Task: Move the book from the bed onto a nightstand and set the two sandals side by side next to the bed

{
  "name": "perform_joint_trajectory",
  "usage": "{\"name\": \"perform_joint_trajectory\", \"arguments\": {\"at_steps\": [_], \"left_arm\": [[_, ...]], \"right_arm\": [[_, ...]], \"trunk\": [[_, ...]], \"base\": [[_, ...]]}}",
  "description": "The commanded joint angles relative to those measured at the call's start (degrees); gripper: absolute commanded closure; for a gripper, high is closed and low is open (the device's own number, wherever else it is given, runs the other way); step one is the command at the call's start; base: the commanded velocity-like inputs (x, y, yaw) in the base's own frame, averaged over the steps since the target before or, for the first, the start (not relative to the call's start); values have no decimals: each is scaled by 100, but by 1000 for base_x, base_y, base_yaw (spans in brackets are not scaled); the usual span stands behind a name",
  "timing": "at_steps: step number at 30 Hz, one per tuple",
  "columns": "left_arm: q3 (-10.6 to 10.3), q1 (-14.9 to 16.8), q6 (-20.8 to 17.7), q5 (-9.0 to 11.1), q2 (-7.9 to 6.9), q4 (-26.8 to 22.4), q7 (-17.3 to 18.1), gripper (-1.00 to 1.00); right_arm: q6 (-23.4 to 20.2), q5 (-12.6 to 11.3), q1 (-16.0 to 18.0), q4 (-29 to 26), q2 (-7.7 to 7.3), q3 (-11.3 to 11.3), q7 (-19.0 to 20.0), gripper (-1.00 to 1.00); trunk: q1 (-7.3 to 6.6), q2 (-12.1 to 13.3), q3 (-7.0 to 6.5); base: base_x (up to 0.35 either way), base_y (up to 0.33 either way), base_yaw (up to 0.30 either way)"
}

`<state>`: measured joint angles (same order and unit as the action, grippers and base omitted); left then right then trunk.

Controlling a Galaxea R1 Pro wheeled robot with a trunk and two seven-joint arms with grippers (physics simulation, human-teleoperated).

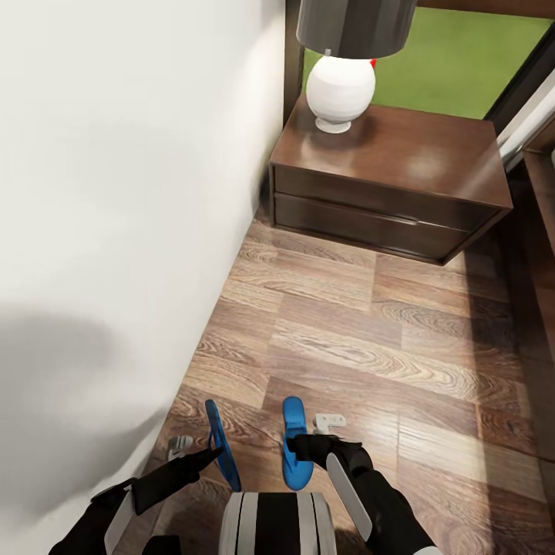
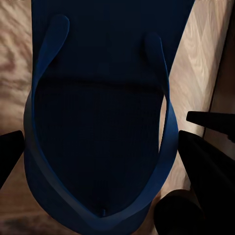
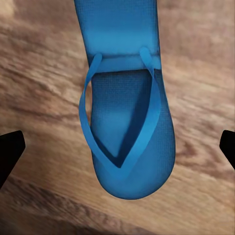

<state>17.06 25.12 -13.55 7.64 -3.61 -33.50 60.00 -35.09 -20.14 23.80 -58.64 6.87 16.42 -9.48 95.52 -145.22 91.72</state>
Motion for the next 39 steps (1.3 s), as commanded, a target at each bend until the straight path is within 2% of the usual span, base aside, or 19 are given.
{"name": "perform_joint_trajectory", "arguments": {"at_steps": [1,3,15,21,25,27,29,33,37,39], "left_arm": [[8,2,-60,27,0,1,21,100],[8,2,-60,27,0,0,20,100],[8,2,-60,27,0,1,25,100],[10,2,-60,34,0,1,41,100],[11,2,-60,36,0,1,61,100],[15,2,-60,36,0,1,63,100],[85,18,6,73,-66,65,128,100],[108,16,55,79,-197,194,249,100],[253,19,51,220,-328,147,253,100],[301,19,20,312,-339,91,250,100]], "right_arm": [[-15,-60,2,-7,-2,11,-54,-100],[-15,-60,2,-7,-2,11,-54,-100],[-15,-61,2,-7,-2,11,-54,-100],[7,-61,2,-17,3,22,-29,-100],[32,-65,2,-44,6,423,-24,-100],[35,-65,2,-68,6,517,-24,-100],[91,-128,-15,-2,-51,450,-44,-100],[94,-135,-15,2,-43,396,-60,-100],[218,-139,-15,2,-38,399,-70,-100],[282,-140,-15,2,-37,410,-71,-100]], "trunk": [[-1,-1,3],[-1,-1,3],[30,-17,269],[30,-17,269],[30,-17,269],[30,-17,269],[30,-17,269],[30,-17,269],[30,-17,269],[30,-17,269]], "base": [[0,0,0],[0,0,0],[0,0,0],[0,0,0],[0,0,0],[0,0,0],[0,0,0],[0,0,0],[0,0,0],[0,0,0]]}}
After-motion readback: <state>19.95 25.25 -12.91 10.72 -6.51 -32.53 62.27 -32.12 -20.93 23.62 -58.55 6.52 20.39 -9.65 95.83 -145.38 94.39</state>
